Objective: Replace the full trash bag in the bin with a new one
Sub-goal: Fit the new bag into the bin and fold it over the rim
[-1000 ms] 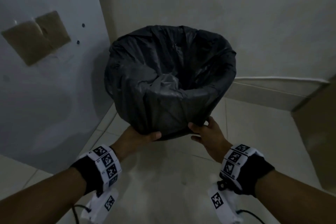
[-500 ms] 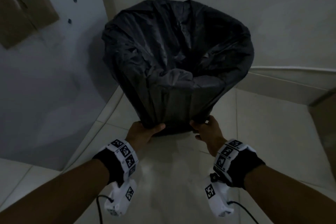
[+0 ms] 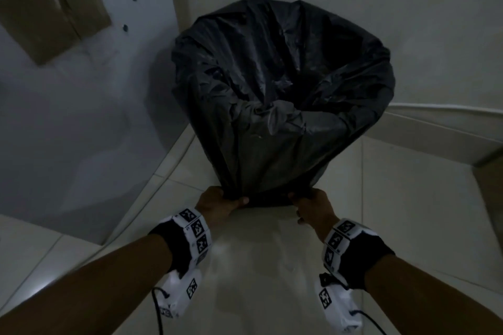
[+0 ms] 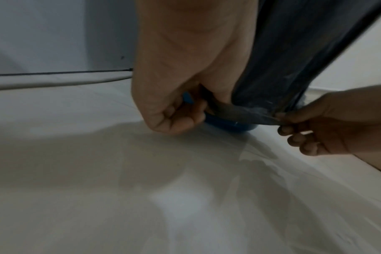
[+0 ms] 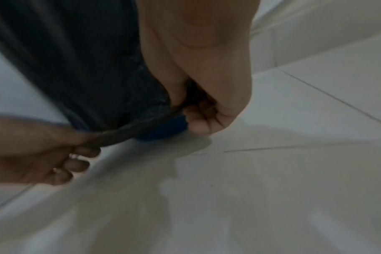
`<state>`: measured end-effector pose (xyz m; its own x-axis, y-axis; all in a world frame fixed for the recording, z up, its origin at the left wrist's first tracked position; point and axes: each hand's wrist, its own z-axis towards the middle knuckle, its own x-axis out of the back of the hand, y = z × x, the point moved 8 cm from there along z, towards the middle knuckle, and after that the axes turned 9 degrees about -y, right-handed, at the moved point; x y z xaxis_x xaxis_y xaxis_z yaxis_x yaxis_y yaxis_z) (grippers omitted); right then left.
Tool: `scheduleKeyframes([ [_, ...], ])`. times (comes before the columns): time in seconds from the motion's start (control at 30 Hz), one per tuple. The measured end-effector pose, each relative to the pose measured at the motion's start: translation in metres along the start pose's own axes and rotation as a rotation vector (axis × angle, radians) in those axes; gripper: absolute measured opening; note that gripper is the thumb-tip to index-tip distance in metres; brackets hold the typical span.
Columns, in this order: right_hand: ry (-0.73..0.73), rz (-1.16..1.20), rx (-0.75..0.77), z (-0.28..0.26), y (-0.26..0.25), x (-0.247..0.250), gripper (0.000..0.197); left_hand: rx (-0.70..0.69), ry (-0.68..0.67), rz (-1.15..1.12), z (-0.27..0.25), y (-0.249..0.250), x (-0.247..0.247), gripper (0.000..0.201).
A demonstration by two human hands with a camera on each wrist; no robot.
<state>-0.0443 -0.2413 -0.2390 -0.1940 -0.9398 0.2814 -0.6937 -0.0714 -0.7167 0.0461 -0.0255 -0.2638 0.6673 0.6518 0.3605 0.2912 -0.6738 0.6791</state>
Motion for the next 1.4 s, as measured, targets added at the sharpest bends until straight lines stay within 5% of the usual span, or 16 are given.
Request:
scheduleKeyframes([
  [0.2, 0.021, -0.204, -0.088, 0.01, -0.005, 0.004, 0.052, 0.004, 0.082, 0.108, 0.005, 0.006, -0.004, 0.066],
  [0.33, 0.014, -0.263, -0.183, 0.013, 0.008, -0.001, 0.045, 0.062, 0.074, 0.172, 0.003, -0.002, -0.005, 0.065],
  [0.5, -0.005, -0.267, -0.156, 0.013, 0.011, -0.005, 0.031, 0.05, 0.06, 0.106, -0.005, -0.006, -0.005, 0.08],
  [0.63, -0.092, -0.216, -0.087, 0.008, 0.008, 0.0, 0.043, 0.071, 0.033, 0.096, -0.018, -0.007, -0.006, 0.08],
  [0.73, -0.043, -0.024, -0.054, -0.004, -0.001, 0.021, 0.025, -0.109, 0.07, 0.073, -0.041, 0.019, -0.008, 0.061],
  [0.83, 0.097, 0.169, 0.106, -0.02, -0.035, 0.048, 0.015, -0.455, 0.181, 0.007, -0.083, 0.065, -0.007, 0.047],
  [1.0, 0.21, 0.45, 0.342, -0.06, -0.096, 0.083, 0.036, -0.894, 0.307, 0.137, -0.155, 0.129, -0.014, 0.018],
  [1.13, 0.309, 0.447, 0.586, -0.099, -0.138, 0.099, 0.027, -1.048, 0.362, 0.22, -0.185, 0.154, -0.016, 0.02],
  [1.4, 0.392, 0.266, 0.644, -0.116, -0.151, 0.096, 0.03, -1.188, 0.563, 0.397, -0.214, 0.181, 0.003, 0.035],
])
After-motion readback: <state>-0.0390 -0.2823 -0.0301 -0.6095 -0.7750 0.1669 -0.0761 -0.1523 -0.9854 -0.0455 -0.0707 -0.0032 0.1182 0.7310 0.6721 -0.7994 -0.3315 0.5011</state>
